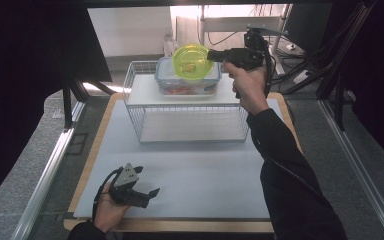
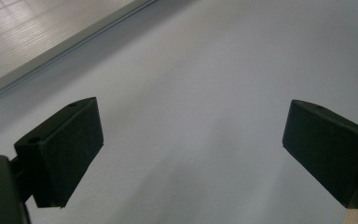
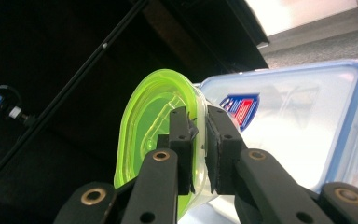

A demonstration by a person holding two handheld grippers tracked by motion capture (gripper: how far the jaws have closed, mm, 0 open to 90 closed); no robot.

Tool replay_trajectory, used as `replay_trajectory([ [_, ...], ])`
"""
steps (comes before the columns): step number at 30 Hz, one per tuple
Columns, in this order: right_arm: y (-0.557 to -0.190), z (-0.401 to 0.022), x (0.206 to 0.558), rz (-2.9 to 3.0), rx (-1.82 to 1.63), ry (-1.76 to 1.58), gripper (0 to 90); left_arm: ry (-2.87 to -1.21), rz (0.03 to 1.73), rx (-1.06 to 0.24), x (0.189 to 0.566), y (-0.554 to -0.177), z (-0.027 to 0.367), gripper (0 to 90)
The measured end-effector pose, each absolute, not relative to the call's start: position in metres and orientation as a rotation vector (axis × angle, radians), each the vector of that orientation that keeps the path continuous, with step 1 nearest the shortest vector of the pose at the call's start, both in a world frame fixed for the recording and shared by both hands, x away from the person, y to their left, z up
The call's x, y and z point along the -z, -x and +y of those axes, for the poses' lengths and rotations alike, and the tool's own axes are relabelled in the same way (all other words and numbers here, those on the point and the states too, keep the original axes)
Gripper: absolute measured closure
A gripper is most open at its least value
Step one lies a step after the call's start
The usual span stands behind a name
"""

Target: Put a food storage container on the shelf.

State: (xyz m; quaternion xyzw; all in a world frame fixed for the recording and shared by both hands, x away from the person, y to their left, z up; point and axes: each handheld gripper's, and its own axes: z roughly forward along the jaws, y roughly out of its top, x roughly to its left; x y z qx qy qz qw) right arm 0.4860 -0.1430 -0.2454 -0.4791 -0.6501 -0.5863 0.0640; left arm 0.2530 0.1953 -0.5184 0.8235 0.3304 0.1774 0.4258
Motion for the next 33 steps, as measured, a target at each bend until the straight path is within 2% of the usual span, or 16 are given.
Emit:
replay_trajectory([
  [23, -0.523, -0.117, 0.248, -1.915, 1.799, 1.642, 81.8, -2.056, 0.819, -0.43, 0.519, -0.253, 0.195, 5.0],
  [33, -0.526, -0.111, 0.252, -1.976, 1.81, 1.699, 75.9, -2.06, 0.817, -0.428, 0.519, -0.252, 0.195, 5.0],
])
